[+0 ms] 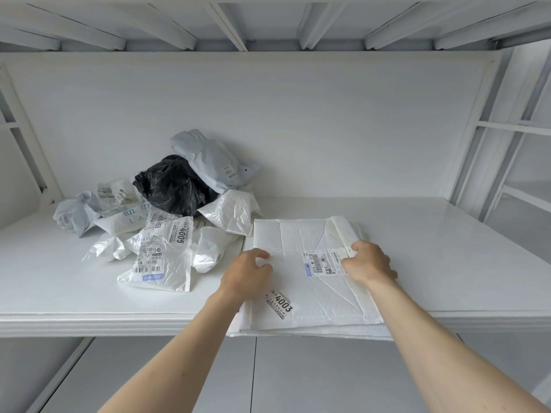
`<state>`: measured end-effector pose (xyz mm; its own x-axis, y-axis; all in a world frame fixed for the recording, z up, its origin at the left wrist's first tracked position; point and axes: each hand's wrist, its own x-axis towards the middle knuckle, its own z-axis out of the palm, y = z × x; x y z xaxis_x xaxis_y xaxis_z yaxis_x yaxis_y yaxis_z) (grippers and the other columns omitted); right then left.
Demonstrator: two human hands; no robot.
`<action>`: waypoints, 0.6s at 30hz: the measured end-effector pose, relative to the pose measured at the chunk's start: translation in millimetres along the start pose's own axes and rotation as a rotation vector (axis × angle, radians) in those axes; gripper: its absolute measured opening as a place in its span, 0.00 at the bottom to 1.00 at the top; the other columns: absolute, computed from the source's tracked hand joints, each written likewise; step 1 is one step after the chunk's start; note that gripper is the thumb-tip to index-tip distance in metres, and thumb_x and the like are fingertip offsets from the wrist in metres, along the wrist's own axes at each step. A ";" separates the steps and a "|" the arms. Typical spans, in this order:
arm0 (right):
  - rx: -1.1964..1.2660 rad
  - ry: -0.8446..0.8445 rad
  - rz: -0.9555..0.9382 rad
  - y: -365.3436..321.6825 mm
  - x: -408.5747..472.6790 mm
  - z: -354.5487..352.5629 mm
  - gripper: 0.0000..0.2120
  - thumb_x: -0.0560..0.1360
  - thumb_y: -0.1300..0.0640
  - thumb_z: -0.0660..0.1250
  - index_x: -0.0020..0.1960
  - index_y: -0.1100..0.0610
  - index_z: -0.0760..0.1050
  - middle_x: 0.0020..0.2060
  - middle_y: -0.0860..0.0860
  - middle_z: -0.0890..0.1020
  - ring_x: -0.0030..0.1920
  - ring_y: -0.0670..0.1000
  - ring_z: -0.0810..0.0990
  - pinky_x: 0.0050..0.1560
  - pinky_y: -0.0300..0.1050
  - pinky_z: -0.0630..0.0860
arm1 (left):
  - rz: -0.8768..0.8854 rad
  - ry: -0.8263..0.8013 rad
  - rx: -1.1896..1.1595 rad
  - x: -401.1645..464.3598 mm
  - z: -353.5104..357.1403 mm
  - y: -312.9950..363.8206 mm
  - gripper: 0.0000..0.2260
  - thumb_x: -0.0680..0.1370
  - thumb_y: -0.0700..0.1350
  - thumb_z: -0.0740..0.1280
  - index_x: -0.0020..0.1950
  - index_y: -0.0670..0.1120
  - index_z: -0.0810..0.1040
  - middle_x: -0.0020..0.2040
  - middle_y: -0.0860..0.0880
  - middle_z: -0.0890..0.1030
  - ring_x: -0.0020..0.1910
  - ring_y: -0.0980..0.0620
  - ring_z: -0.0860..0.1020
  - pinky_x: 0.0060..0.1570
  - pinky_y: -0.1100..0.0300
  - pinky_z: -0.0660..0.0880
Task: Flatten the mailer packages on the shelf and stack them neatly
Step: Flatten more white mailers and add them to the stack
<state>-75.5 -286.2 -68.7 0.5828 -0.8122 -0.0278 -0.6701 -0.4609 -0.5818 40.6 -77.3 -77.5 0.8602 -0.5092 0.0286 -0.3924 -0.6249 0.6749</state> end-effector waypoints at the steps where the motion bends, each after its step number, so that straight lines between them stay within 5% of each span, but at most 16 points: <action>1: -0.070 0.005 -0.022 -7.3 -2.6 0.3 0.22 0.75 0.59 0.63 0.69 0.51 0.70 0.69 0.53 0.68 0.70 0.59 0.64 0.68 0.57 0.60 | -0.002 0.014 -0.005 0.6 -5.6 -2.5 0.17 0.77 0.47 0.62 0.65 0.54 0.75 0.58 0.45 0.80 0.48 0.47 0.79 0.51 0.55 0.76; 3: -0.089 -0.003 -0.114 -26.8 -8.1 3.5 0.23 0.75 0.59 0.63 0.70 0.50 0.70 0.70 0.53 0.67 0.71 0.58 0.62 0.68 0.54 0.60 | 0.014 0.037 0.010 0.7 -18.7 -6.3 0.17 0.77 0.46 0.62 0.66 0.52 0.76 0.60 0.46 0.79 0.49 0.48 0.79 0.50 0.57 0.75; 7: 0.207 -0.144 -0.321 -78.4 -19.9 14.6 0.19 0.76 0.58 0.63 0.66 0.53 0.75 0.65 0.49 0.76 0.65 0.51 0.74 0.62 0.41 0.69 | 0.105 0.109 -0.012 4.6 -47.4 -11.0 0.16 0.77 0.43 0.62 0.64 0.51 0.79 0.65 0.53 0.78 0.59 0.50 0.78 0.58 0.58 0.73; 11: 0.258 -0.152 -0.501 -138.4 -24.7 29.2 0.13 0.75 0.58 0.64 0.59 0.52 0.81 0.57 0.48 0.82 0.58 0.49 0.79 0.60 0.43 0.74 | 0.223 0.196 0.021 18.0 -78.9 -10.4 0.14 0.77 0.43 0.63 0.61 0.52 0.80 0.60 0.52 0.80 0.56 0.52 0.79 0.56 0.60 0.73; 18: -0.087 -0.083 -0.714 -216.7 -4.5 59.0 0.18 0.78 0.56 0.61 0.66 0.50 0.75 0.70 0.50 0.70 0.70 0.55 0.65 0.67 0.48 0.65 | 0.191 -0.016 0.341 45.6 -101.2 -53.7 0.16 0.78 0.47 0.63 0.65 0.53 0.77 0.70 0.52 0.71 0.68 0.51 0.70 0.67 0.57 0.66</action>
<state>94.2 -161.5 9.5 0.9227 -0.2741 0.2712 -0.1451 -0.8984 -0.4145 133.9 -7.0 -37.8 0.7570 -0.6430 0.1163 -0.6330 -0.6775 0.3747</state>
